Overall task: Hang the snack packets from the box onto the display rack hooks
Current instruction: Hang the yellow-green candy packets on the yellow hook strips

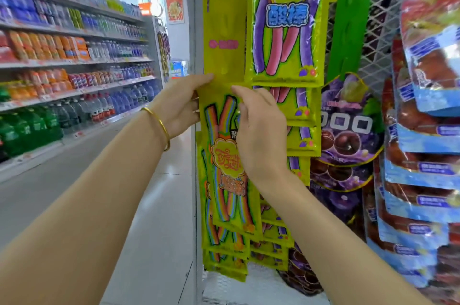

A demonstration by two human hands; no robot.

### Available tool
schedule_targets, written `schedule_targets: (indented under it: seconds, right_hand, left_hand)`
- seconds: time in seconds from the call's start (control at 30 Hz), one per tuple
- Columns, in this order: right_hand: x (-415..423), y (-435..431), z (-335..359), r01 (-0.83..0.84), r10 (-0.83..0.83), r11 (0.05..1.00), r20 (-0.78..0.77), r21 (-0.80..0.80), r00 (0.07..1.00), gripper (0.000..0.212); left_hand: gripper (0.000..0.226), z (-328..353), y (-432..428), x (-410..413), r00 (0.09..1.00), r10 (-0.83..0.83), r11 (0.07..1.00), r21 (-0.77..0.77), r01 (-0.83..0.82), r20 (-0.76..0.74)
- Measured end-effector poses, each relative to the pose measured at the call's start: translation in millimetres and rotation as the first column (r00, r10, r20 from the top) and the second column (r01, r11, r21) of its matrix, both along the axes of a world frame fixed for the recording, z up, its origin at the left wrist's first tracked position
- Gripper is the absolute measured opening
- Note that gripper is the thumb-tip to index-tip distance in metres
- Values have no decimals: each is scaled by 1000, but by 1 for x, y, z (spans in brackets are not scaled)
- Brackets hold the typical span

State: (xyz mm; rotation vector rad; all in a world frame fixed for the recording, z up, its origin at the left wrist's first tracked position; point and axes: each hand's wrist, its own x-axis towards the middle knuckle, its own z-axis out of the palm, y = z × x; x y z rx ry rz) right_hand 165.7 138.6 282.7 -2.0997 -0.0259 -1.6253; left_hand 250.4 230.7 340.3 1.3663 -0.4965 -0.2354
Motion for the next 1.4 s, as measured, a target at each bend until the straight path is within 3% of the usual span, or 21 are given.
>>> schedule_targets:
  seconds: [0.13,0.27,0.4,0.8,1.1,1.23,1.4]
  right_hand:
    - [5,1,4,9,-9,1000,-14,21,1000,41]
    - [4,2,6,24,-23,1000,-50,20,998,43]
    - [1,2,7,21,-20,1000,-104,7,994,45]
    - [-5,0,-1,3,-1,1000,-235,6,972,47]
    - [0,-2,-16,173,-194,975,-156,-136,969,46]
    - [-12,-2,-23,118,-134,981,-94,-152,987,52]
    - [-54,-14,-84,165,-173,969,-27,-182,985,37]
  left_hand:
    - [29,-4,5,-4,990,-126,991,-45,129,55]
    - [35,-9,5,-3,993,-28,998,-54,34,115]
    - [7,-6,3,-4,993,-30,998,-57,37,116]
    - [30,-16,7,-4,983,-113,991,-54,122,143]
    - [23,-36,10,-1,925,75,986,113,-126,373]
    - [28,-39,11,-7,918,88,981,125,-146,386]
    - [34,-98,26,-44,756,449,869,-38,-493,476]
